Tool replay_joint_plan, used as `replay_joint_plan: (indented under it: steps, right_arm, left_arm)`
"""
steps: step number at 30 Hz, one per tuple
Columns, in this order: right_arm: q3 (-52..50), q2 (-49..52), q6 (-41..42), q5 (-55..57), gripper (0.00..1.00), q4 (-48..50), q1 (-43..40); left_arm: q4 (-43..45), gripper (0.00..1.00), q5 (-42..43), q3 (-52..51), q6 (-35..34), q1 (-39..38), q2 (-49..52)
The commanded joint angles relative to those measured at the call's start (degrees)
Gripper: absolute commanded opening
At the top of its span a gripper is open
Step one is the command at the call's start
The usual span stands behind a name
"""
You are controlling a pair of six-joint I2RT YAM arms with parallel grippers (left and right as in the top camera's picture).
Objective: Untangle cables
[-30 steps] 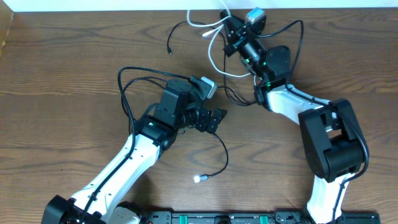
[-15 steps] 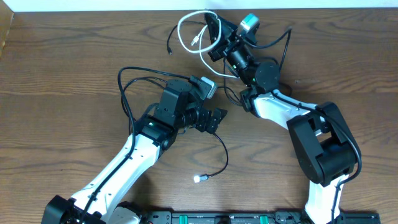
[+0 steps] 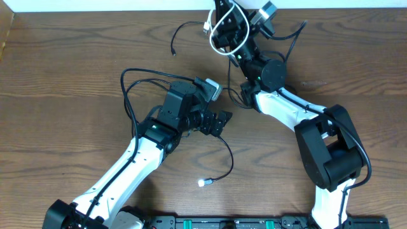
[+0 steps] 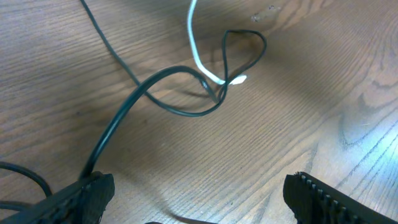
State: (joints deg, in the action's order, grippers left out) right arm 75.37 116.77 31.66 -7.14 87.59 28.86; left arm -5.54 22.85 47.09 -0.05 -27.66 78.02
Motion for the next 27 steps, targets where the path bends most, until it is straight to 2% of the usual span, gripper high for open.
replay_joint_plan:
  steps: [1,7,15,21,27]
  right_arm:
    - [3.26,0.04,2.19,1.01,0.01,1.66,1.97]
    - [6.78,0.04,1.07,1.14,0.01,1.27,3.50]
    - [10.45,0.02,-13.42,1.22,0.01,-6.80,1.70]
    - [11.54,0.02,-25.20,1.14,0.01,-11.65,-3.91]
    - [11.65,-0.09,-26.10,-3.10,0.01,-12.68,-11.69]
  left_arm:
    - [0.02,0.92,0.72,-0.04,-0.26,-0.07,0.22]
    - [0.02,0.92,0.72,-0.04,-0.26,-0.07,0.22]
    - [0.02,0.92,0.72,-0.04,-0.26,-0.07,0.22]
    - [0.02,0.92,0.72,-0.04,-0.26,-0.07,0.22]
    - [0.02,0.92,0.72,-0.04,-0.26,-0.07,0.22]
